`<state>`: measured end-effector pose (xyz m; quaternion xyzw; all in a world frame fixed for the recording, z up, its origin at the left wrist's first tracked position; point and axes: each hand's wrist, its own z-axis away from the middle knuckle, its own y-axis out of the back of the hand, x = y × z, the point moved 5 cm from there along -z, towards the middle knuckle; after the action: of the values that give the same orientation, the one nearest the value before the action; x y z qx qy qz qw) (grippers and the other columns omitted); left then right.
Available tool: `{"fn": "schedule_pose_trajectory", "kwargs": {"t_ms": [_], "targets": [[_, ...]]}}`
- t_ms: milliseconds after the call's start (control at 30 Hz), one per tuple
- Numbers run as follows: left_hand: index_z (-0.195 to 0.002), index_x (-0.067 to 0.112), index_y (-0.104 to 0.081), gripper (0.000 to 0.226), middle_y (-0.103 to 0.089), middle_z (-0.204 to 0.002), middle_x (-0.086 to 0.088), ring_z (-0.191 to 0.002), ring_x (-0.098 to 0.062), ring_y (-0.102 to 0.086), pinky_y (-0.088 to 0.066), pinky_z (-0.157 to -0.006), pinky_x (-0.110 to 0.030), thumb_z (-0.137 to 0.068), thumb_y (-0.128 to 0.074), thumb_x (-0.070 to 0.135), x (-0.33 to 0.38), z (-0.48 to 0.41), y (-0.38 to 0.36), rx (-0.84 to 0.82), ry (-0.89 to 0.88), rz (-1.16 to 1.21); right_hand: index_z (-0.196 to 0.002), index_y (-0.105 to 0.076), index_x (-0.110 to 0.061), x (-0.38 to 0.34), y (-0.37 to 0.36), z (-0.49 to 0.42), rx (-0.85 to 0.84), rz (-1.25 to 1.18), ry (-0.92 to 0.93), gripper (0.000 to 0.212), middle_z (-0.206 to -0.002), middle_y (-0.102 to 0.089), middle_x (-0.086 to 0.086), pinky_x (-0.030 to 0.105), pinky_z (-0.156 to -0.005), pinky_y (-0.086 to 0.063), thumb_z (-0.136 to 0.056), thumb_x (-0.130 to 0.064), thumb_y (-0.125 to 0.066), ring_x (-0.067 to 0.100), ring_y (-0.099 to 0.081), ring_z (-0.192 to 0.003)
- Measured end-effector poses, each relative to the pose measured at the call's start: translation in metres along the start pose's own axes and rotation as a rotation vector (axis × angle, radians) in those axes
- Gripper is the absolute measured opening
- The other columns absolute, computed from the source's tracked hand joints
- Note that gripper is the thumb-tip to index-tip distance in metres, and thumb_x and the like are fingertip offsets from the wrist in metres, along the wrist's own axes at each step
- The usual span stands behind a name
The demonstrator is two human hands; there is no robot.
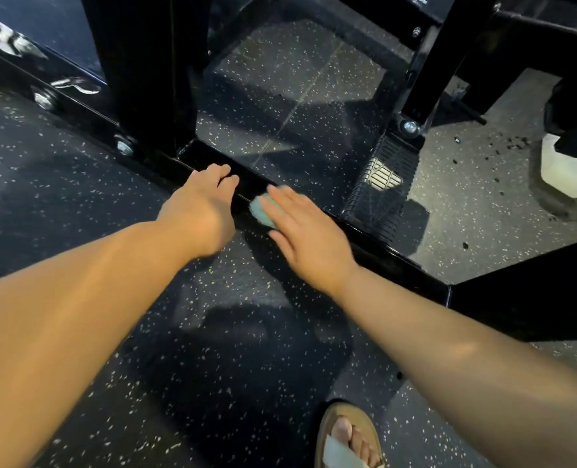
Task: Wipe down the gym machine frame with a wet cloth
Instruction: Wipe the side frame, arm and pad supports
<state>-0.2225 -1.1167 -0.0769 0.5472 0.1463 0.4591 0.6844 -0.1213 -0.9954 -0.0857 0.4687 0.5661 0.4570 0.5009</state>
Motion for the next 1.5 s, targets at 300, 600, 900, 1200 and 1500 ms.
{"fn": "schedule_pose_trajectory", "kwargs": {"t_ms": [300, 600, 900, 1200, 1500], "targets": [[-0.149, 0.007, 0.001, 0.065, 0.005, -0.157, -0.009, -0.145, -0.025, 0.007, -0.003, -0.117, -0.034, -0.099, -0.033, 0.030, 0.015, 0.003, -0.003, 0.043, 0.016, -0.246, -0.134, -0.046, -0.001, 0.051, 0.014, 0.106, 0.028, 0.109, -0.499, 0.060, -0.139, -0.047, 0.022, 0.046, -0.105, -0.038, -0.096, -0.045, -0.030, 0.039, -0.046, -0.127], [-0.150, 0.009, -0.009, 0.062, -0.007, -0.155, -0.007, -0.145, -0.023, 0.000, -0.006, -0.119, -0.036, -0.096, -0.037, 0.023, 0.065, 0.021, -0.002, 0.173, -0.048, 0.115, -0.139, -0.044, -0.005, 0.000, 0.001, 0.008, -0.005, 0.054, -0.180, 0.055, -0.144, -0.042, 0.019, 0.045, -0.110, -0.032, -0.096, -0.036, -0.032, 0.035, -0.040, -0.133], [-0.141, -0.005, -0.034, 0.059, -0.029, -0.149, -0.025, -0.141, -0.038, -0.020, -0.011, -0.117, -0.045, -0.089, -0.049, 0.019, 0.094, 0.020, -0.043, 0.196, -0.310, 0.066, -0.140, -0.040, -0.001, 0.074, 0.018, 0.142, -0.033, 0.122, -0.830, 0.071, -0.140, -0.043, 0.028, 0.049, -0.108, -0.032, -0.093, -0.051, -0.023, 0.042, -0.040, -0.132], [-0.149, 0.001, -0.012, 0.072, -0.005, -0.157, -0.019, -0.145, -0.032, 0.000, -0.001, -0.118, -0.041, -0.094, -0.038, 0.039, 0.106, 0.018, -0.043, 0.126, -0.208, -0.060, -0.150, 0.009, -0.006, 0.068, 0.028, 0.126, -0.408, 0.244, -0.750, 0.087, -0.155, 0.007, 0.027, 0.044, -0.119, 0.004, -0.091, -0.066, -0.013, 0.036, 0.008, -0.145], [-0.150, 0.007, 0.001, 0.075, 0.008, -0.158, -0.011, -0.146, -0.025, 0.011, 0.003, -0.119, -0.035, -0.095, -0.028, 0.048, 0.098, 0.022, -0.038, -0.007, -0.255, -0.115, -0.150, 0.004, -0.002, 0.074, 0.034, 0.137, -0.332, 0.042, -1.022, 0.100, -0.156, 0.019, 0.018, 0.038, -0.118, -0.006, -0.087, -0.071, -0.030, 0.030, 0.013, -0.145]]}}
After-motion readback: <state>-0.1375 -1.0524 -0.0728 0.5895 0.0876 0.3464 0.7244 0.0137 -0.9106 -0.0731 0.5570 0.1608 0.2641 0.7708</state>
